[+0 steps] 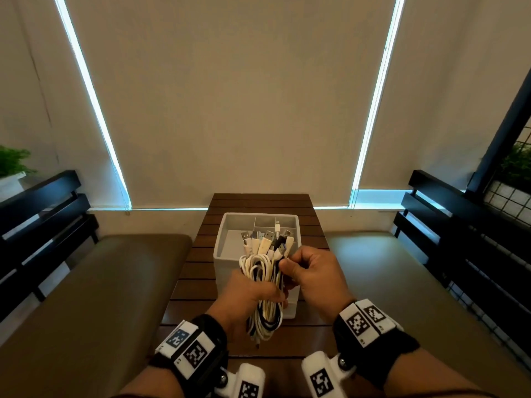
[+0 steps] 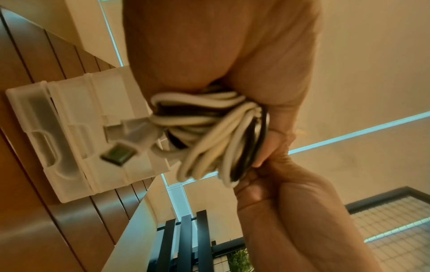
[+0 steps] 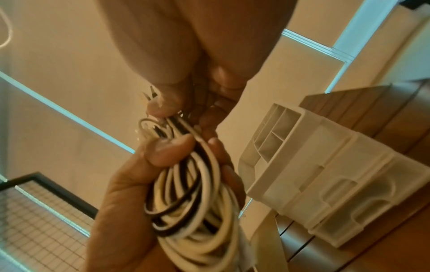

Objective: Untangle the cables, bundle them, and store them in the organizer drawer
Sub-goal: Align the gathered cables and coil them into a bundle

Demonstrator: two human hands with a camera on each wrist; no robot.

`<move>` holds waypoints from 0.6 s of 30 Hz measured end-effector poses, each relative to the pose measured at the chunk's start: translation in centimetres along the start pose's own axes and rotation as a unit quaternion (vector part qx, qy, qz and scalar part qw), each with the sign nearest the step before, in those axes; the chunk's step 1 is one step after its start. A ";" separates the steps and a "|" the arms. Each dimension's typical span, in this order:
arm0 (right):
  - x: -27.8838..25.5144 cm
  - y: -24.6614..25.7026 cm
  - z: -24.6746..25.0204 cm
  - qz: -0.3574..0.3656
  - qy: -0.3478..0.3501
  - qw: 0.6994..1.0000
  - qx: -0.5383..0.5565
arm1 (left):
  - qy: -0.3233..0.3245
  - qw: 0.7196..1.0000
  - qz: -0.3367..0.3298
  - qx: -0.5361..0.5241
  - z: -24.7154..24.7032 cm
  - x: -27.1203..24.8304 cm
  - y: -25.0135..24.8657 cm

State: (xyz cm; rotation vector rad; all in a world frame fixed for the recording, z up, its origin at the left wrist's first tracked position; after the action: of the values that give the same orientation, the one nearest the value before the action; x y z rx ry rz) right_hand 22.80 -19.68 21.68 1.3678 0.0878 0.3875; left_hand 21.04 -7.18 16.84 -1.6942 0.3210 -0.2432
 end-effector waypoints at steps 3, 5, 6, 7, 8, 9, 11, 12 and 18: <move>-0.1 -0.8 0.2 -0.005 -0.016 1.000 -0.007 | 0.001 1.000 -0.010 0.021 -0.2 -0.1 -0.2; 0.0 -1.4 0.1 -0.014 0.009 1.000 0.016 | -0.003 0.999 -0.010 0.053 0.0 -0.1 -0.4; 0.1 -1.7 -0.2 -0.023 0.032 0.999 0.034 | -0.008 0.997 -0.009 0.075 0.3 -0.1 -0.5; 0.2 -1.9 -0.3 -0.033 0.058 0.996 0.055 | -0.010 0.995 -0.010 0.094 0.4 -0.1 -0.6; 0.3 -2.2 -0.5 -0.043 0.081 0.992 0.082 | -0.011 0.994 -0.010 0.110 0.6 -0.2 -0.8; 0.3 -2.6 -0.8 -0.056 0.108 0.985 0.123 | -0.009 0.993 -0.008 0.121 0.6 -0.2 -0.9; 0.3 -3.0 -2.0 -0.074 0.155 0.955 0.241 | 0.002 0.992 -0.002 0.126 0.2 -0.3 -1.0; 0.4 -2.6 -2.9 -0.065 0.177 0.942 0.277 | 0.005 0.992 0.001 0.127 0.0 -0.3 -1.0; 0.8 -0.6 -3.3 -0.022 0.086 0.974 0.209 | 0.043 0.990 0.017 0.137 -1.6 0.5 -0.6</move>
State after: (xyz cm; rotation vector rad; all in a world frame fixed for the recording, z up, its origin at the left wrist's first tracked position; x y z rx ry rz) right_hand 22.72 -16.43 20.53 1.7413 0.3597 0.4680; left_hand 20.98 -8.80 17.65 -1.4091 0.3636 -0.3214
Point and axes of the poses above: each hand's wrist, its own x-axis towards the middle knuckle, its own z-axis out of the back of the hand, y = z × x, the point moved 10 cm from there along x, towards the middle knuckle, and after that the axes turned 12 degrees about y, right-handed, at the moved point
